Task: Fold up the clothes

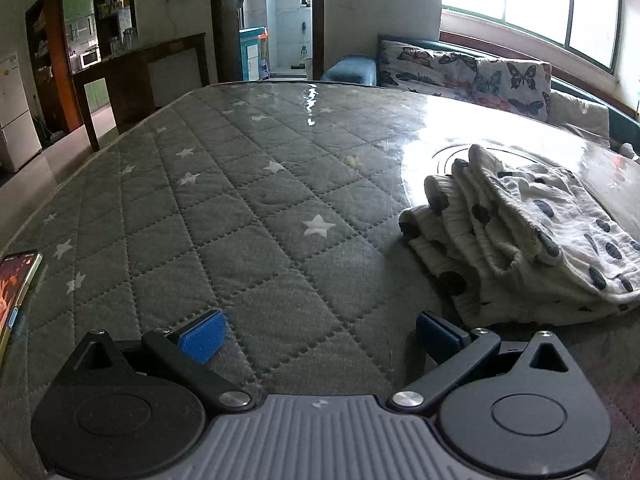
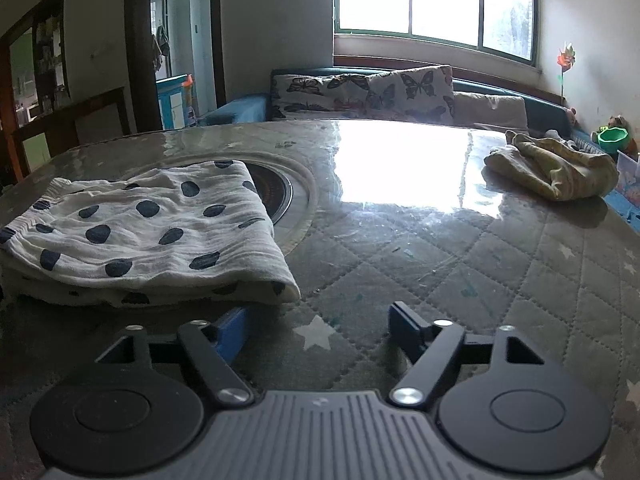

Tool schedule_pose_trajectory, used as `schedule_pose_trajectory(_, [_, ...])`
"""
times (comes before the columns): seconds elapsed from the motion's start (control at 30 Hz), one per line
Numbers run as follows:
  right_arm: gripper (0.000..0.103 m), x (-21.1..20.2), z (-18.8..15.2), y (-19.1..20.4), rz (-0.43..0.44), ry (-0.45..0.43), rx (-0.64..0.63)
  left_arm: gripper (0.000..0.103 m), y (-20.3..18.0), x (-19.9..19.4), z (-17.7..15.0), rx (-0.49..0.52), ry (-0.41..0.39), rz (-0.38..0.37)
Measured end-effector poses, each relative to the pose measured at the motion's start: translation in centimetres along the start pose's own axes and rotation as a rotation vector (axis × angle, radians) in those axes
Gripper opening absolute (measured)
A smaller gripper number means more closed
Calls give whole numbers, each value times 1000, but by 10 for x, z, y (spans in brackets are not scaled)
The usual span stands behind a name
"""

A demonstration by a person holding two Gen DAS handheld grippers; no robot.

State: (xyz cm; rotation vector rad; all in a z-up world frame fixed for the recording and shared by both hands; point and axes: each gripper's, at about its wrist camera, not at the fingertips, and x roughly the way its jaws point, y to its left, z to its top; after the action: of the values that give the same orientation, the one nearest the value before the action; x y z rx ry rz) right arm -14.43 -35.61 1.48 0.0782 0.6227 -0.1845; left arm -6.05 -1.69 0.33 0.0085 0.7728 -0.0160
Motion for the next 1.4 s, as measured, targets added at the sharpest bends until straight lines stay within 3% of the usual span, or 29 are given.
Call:
schedule_pose_trajectory(0.23, [89, 2, 1, 0, -5, 10, 0, 103, -1, 1, -1, -7, 8, 7])
schedule_pose_trajectory(0.6, [103, 5, 3, 1, -13, 29, -2, 103, -3, 0, 5, -32, 46, 38])
schedule_pose_trajectory(1.4, [103, 6, 3, 1, -14, 33, -7, 103, -2, -7, 1, -36, 56, 44])
